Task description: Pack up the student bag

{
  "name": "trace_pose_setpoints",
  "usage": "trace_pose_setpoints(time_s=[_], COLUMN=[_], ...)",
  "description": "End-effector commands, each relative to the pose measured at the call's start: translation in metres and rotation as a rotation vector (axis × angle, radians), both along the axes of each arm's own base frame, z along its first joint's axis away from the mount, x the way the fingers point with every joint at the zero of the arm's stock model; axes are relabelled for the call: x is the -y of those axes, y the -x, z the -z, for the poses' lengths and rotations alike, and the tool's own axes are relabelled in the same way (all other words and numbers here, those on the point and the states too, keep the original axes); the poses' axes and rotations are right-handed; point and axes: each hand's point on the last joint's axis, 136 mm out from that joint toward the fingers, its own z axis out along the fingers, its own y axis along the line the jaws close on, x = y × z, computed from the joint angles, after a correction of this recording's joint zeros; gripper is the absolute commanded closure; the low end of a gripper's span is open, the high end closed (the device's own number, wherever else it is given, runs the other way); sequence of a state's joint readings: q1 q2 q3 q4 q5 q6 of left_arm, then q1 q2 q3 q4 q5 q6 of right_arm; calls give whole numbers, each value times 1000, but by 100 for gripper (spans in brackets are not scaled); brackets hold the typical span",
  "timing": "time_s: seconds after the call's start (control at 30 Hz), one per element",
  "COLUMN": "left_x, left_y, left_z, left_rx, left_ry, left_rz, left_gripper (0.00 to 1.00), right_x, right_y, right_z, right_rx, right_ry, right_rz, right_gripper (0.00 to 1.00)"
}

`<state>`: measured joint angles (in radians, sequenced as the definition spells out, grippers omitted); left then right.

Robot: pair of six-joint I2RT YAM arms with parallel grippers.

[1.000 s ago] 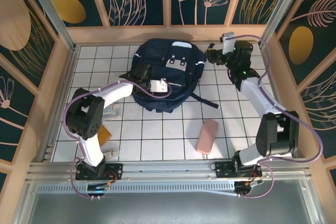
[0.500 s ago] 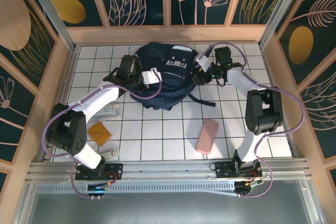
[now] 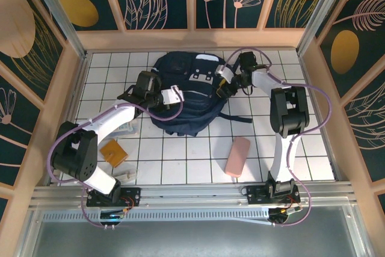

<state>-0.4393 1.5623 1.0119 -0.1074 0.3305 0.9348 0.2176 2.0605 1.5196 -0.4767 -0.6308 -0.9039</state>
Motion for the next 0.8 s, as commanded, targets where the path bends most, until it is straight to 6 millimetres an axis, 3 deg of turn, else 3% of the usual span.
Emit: trace_pose_setpoints(time_s=[0.0, 0.17, 0.4, 0.5, 0.67, 0.77], left_x=[16, 19, 19, 16, 18, 14], left_y=[4, 7, 3, -5, -12, -16], left_z=[-36, -28, -27, -27, -41, -49], left_rx=[91, 63, 53, 50, 44, 50], left_ry=[96, 97, 96, 86, 174, 225], left_rz=[80, 102, 87, 46, -28, -99], left_gripper=[100, 100, 100, 100, 100, 100], right_x=[-13, -21, -25, -22, -16, -3], right_y=[-7, -2, 3, -6, -19, -27], right_z=[-11, -8, 14, 18, -7, -33], right_rx=[29, -20, -31, -8, 18, 28], right_ry=[-46, -97, -30, 2, -57, -155], right_rz=[-53, -107, -111, -68, 3, 76], right_gripper=[56, 67, 58, 76, 100, 100])
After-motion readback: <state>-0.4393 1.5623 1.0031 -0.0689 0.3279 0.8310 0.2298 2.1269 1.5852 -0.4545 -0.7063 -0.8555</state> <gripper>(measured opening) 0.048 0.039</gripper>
